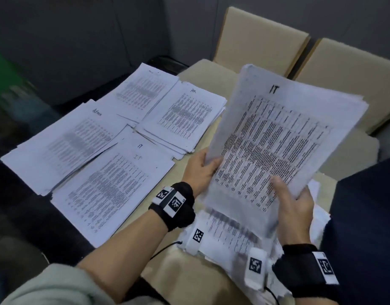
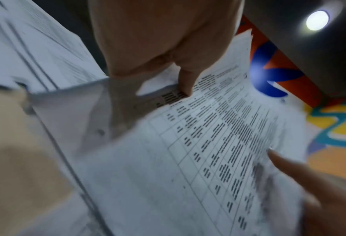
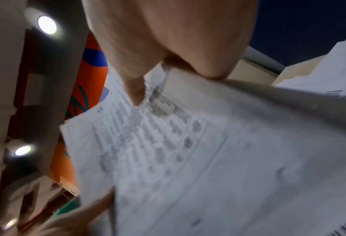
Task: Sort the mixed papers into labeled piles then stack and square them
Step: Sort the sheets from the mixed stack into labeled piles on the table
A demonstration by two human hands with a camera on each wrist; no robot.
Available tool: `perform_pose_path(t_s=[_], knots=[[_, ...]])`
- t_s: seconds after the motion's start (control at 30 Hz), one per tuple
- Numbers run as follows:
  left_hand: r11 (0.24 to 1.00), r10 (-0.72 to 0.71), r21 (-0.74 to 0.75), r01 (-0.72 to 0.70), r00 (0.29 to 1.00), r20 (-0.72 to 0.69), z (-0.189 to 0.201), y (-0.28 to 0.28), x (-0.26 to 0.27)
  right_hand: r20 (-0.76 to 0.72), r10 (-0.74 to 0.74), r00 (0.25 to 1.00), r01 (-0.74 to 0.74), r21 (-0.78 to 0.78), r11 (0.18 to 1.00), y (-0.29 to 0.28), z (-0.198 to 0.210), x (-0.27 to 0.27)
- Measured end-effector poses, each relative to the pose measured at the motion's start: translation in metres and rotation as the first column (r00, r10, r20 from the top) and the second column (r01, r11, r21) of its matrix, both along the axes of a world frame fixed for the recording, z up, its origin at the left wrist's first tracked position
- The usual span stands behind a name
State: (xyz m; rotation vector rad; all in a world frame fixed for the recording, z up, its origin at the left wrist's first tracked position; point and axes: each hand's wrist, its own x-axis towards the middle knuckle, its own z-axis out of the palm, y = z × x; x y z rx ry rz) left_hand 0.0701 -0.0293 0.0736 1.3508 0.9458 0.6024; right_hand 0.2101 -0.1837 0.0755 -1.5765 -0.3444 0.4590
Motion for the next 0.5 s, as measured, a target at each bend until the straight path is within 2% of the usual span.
perform_pose_path(t_s=[0.07, 0.13, 0.27, 0.33, 0.4, 0.43, 0.5], knots=[[0.999, 0.05, -0.001, -0.05, 0.999, -0.01, -0.001, 0.015, -0.032, -0.035, 0.034, 0.999, -0.035, -0.015, 0.999, 0.006, -0.014, -0.007], [0.995, 0.096, 0.015, -0.095, 0.992, -0.077, -0.002, 0.035, -0.075, -0.103, 0.007, 0.995, -0.011, -0.031, 0.999, 0.005, -0.038, -0.011], [0.984, 0.177, 0.03, -0.177, 0.929, -0.324, -0.018, 0.08, -0.18, -0.152, -0.043, 0.987, 0.0, -0.274, 0.962, -0.014, -0.09, -0.021], [0.985, 0.167, 0.042, -0.168, 0.855, -0.491, -0.034, 0.102, -0.23, -0.115, -0.036, 0.993, -0.015, -0.416, 0.909, -0.025, -0.108, -0.028], [0.993, 0.116, 0.073, -0.089, 0.738, -0.664, -0.052, 0.123, -0.268, -0.063, -0.013, 0.998, -0.022, -0.525, 0.851, -0.033, -0.117, -0.035], [0.995, 0.094, 0.087, -0.045, 0.676, -0.731, -0.061, 0.131, -0.28, -0.04, 0.004, 0.999, -0.026, -0.567, 0.823, -0.036, -0.119, -0.039], [0.995, 0.081, 0.103, 0.002, 0.606, -0.791, -0.075, 0.144, -0.293, -0.022, 0.033, 0.999, -0.039, -0.631, 0.775, -0.041, -0.12, -0.046]])
